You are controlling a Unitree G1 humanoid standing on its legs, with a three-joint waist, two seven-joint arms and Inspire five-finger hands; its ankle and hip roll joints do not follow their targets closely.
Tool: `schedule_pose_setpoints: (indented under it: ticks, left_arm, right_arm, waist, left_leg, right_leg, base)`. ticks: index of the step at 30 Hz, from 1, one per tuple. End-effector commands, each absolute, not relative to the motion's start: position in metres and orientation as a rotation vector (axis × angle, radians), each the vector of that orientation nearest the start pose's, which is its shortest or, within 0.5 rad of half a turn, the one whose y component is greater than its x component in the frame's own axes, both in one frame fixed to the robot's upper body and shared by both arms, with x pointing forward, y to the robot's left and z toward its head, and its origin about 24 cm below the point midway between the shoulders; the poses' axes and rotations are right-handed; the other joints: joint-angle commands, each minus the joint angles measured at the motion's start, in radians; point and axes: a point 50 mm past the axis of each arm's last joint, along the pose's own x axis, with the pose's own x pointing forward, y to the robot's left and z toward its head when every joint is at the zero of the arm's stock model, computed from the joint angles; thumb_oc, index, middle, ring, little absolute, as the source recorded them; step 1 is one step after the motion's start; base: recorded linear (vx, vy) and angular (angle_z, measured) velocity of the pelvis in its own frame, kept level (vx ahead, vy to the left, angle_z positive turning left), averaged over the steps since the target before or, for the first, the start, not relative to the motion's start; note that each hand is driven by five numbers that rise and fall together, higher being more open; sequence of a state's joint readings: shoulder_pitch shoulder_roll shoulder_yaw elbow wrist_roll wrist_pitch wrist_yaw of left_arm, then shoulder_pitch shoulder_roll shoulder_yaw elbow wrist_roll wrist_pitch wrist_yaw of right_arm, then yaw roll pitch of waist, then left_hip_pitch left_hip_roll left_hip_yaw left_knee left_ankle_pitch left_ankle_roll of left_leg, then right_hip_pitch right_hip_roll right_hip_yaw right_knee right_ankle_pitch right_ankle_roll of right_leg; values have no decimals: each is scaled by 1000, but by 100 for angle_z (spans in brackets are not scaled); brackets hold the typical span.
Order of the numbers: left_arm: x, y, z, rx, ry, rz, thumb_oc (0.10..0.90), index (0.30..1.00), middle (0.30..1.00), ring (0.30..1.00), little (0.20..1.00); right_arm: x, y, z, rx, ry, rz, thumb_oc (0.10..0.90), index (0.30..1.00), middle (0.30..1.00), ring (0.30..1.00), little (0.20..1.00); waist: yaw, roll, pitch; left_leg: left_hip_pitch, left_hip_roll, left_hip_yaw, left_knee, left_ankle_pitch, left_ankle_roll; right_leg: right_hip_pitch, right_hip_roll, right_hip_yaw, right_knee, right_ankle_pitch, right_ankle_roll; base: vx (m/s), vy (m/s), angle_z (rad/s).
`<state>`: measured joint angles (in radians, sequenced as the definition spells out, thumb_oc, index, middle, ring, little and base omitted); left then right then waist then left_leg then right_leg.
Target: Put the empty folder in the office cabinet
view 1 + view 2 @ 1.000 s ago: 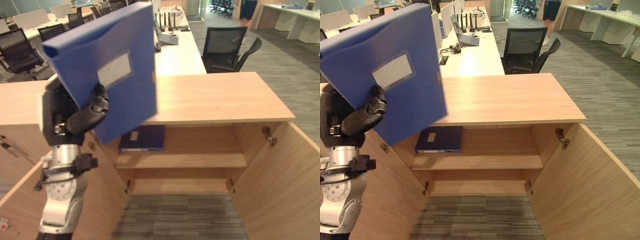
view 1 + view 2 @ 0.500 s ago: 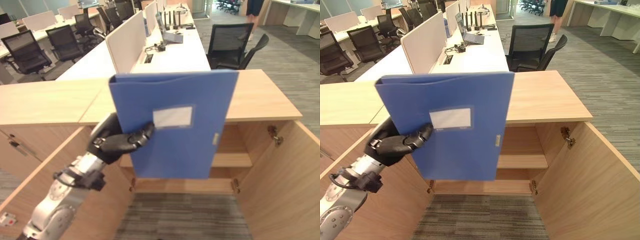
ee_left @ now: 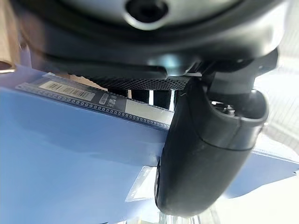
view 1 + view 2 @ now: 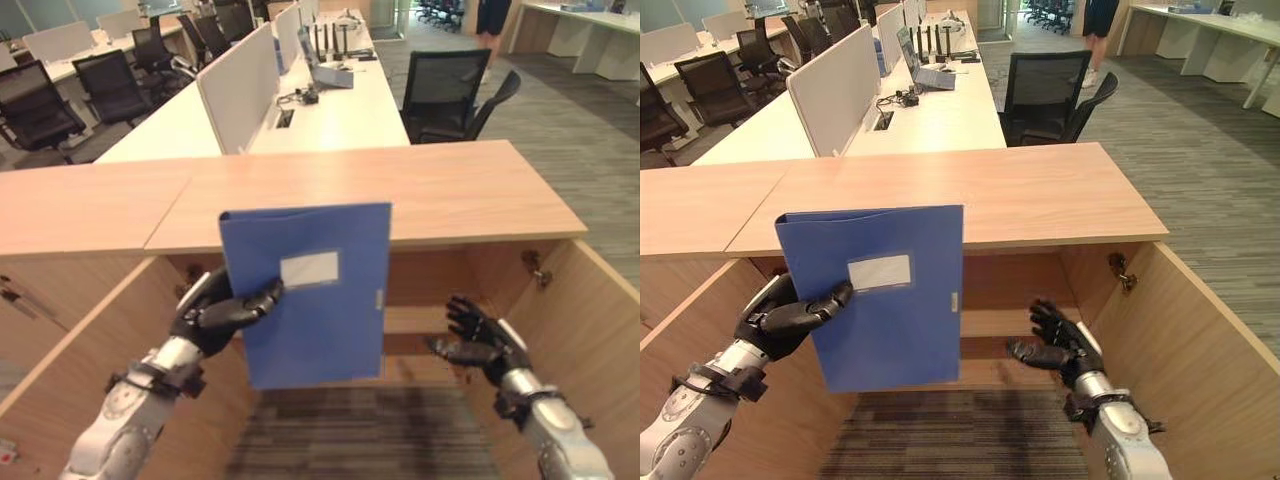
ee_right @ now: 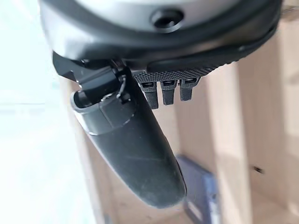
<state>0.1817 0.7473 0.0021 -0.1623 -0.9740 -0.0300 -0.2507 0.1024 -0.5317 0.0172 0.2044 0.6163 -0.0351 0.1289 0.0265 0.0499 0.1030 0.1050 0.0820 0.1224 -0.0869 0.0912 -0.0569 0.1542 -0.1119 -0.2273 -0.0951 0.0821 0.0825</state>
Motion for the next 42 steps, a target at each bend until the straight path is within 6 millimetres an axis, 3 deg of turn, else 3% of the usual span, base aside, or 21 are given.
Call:
schedule_pose_setpoints:
  ticks: [1,6,11,14,16,22,23,29,42]
  left_arm:
    - [238,256,171,-126,-394,-361,400,300,300,300,300]
    - [238,266,176,-83,-432,-337,400,300,300,300,300]
    - [241,263,180,-60,-445,-375,400,300,300,300,300]
    - [243,257,181,-60,-457,-404,400,300,300,300,300]
    - [245,248,180,-72,-460,-441,400,300,300,300,300]
    - [248,233,176,-97,-444,-501,400,300,300,300,300]
    - [249,223,172,-120,-435,-541,400,300,300,300,300]
    - [252,197,159,-200,-391,-629,400,300,300,300,300]
    - [250,162,144,-298,-319,-770,400,300,300,300,300]
  right_arm:
    - [242,-280,38,119,108,34,800,900,900,900,900]
    - [249,-268,63,223,34,221,800,900,900,900,900]
    - [253,-248,69,310,31,383,800,900,900,900,900]
    - [256,-228,71,365,13,465,800,900,900,900,900]
    - [262,-201,79,393,-32,553,800,900,900,900,900]
    - [266,-178,88,426,-84,622,800,900,900,900,900]
    - [269,-168,93,425,-105,653,800,900,900,900,900]
    - [274,-150,97,440,-127,680,800,900,900,900,900]
    - [284,-138,102,489,-168,657,800,900,900,900,900]
  waist:
    - [-11,-22,-1]
    - [-8,-33,-5]
    - [-6,-37,-8]
    - [-5,-39,-12]
    - [-4,-39,-14]
    - [-3,-37,-17]
    - [-3,-36,-17]
    - [-4,-36,-15]
    - [-6,-39,-20]
  left_leg:
    - [64,-40,-31,0,-145,-19]
    - [60,-37,-32,0,-144,-22]
    - [60,-34,-33,0,-142,-24]
    - [60,-32,-31,0,-141,-24]
    - [62,-31,-31,0,-142,-22]
    - [64,-31,-31,0,-143,-20]
    - [64,-32,-31,0,-143,-19]
    - [64,-33,-33,0,-143,-16]
    - [65,-38,-39,0,-148,-8]
  right_leg:
    - [44,20,27,10,-153,27]
    - [41,23,26,9,-152,27]
    - [40,24,25,8,-153,26]
    - [41,23,24,8,-154,27]
    - [42,23,29,8,-153,25]
    - [44,23,30,8,-154,24]
    - [44,23,33,8,-154,24]
    - [45,23,32,8,-154,22]
    - [48,20,33,8,-154,22]
  base:
    - [0,0,0]
    - [0,0,0]
    - [0,0,0]
    - [0,0,0]
    - [0,0,0]
    - [0,0,0]
    - [0,0,0]
    - [0,0,0]
    - [0,0,0]
